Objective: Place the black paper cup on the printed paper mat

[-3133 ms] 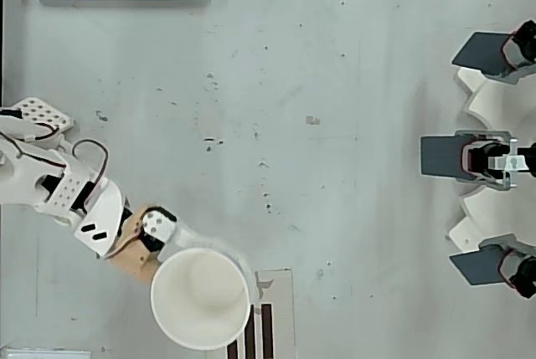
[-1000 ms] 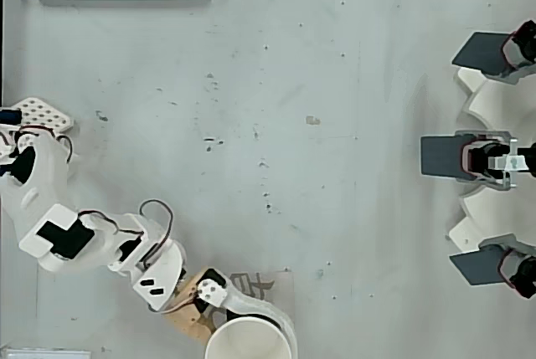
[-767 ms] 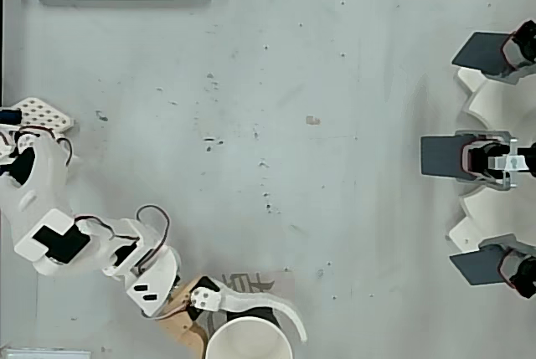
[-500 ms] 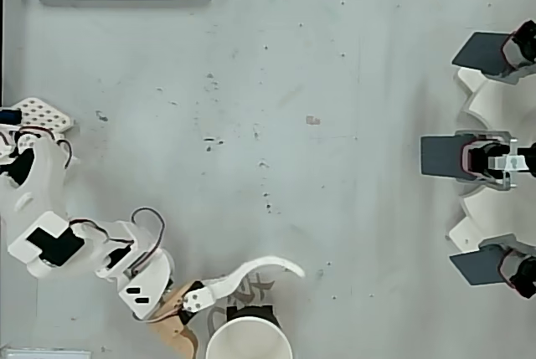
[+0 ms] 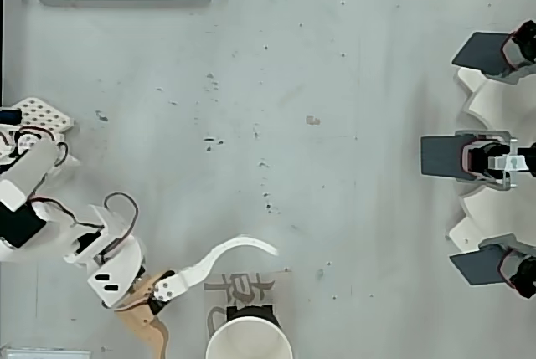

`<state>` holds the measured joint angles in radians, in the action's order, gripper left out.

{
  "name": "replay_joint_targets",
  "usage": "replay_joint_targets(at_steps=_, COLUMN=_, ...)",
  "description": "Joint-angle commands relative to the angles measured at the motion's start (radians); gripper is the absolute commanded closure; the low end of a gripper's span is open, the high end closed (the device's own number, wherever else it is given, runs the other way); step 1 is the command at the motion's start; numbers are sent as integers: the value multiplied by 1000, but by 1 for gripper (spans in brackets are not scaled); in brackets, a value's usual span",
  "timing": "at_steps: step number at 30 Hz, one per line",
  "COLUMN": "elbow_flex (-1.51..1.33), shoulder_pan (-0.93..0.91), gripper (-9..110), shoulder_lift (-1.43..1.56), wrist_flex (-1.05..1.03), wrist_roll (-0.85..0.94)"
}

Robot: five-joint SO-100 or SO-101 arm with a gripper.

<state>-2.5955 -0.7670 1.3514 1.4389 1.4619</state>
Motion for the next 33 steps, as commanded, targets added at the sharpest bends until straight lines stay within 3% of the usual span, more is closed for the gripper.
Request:
replay_joint_targets(at_steps=1, elbow_flex=-54, shoulder_pan=-8, gripper=31, shoulder_lift=138, wrist_flex=23, wrist_roll=20)
replay_joint_targets(at_steps=12, elbow_flex=-279, shoulder_pan=63, gripper=37, shoulder_lift=390, wrist_flex=46, wrist_roll=40)
replay_joint_targets(at_steps=33, elbow_flex=-387, shoulder_pan=509, gripper=52, shoulder_lift=626, wrist_flex=43, wrist_roll=61)
